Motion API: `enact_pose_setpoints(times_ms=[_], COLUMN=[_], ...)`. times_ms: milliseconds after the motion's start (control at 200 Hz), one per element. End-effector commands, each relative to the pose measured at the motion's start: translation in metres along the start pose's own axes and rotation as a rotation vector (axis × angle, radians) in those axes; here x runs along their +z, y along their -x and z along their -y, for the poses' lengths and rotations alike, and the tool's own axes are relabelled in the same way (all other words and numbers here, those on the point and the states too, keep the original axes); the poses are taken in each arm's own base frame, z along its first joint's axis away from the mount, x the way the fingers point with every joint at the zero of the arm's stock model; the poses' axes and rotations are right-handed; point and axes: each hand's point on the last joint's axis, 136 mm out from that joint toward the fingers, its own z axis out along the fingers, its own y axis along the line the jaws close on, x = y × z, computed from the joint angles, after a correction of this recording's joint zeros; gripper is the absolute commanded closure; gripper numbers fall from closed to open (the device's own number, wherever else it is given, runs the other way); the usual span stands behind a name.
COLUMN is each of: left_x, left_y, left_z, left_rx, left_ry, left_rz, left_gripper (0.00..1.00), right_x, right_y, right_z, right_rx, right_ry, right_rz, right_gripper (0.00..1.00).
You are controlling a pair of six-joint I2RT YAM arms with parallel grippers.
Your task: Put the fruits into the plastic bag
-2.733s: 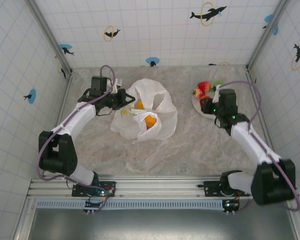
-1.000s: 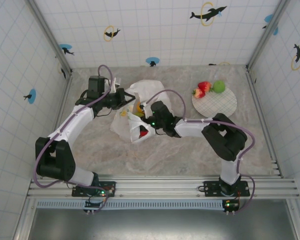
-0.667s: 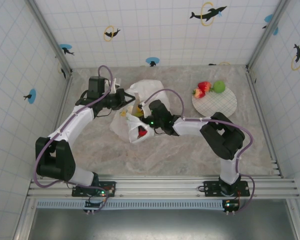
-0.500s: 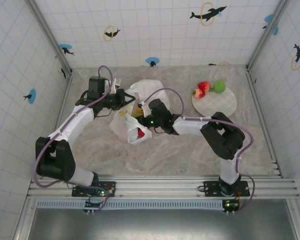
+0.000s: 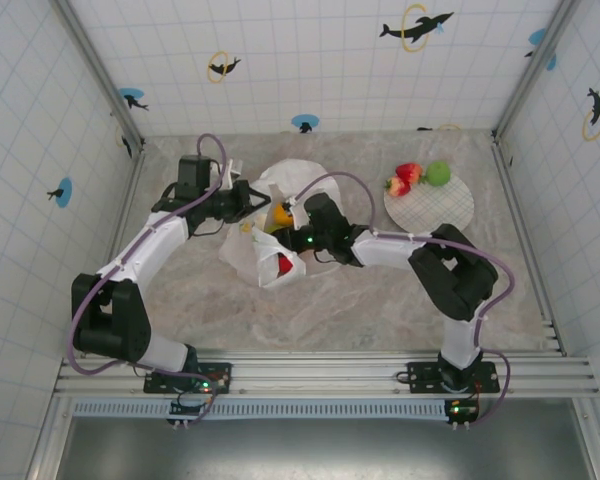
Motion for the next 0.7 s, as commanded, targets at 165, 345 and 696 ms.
enact_pose_setpoints(times_ms=[165,345,696], left_x=[0.001,0.003,0.006], left_y=[0.000,-0.001,-0.001], left_z=[-0.005,-0.013,-0.021], left_rx=[0.021,0.022,0.016], left_ry=[0.013,0.035,0.059], left_rz=[0.003,0.004,0.006], left_gripper=[1.00,1.00,1.00], right_x=[-0.046,-0.076,-0.182], right_y=[0.023,0.029,0.046], right_z=[-0.016,-0.008,-0.014], right_rx=[-0.069,-0.092,-0.145], right_ry=[-0.012,-0.109,-0.310], right_rz=[0.064,0.095,0.286], right_gripper=[0.27,0.25,0.21])
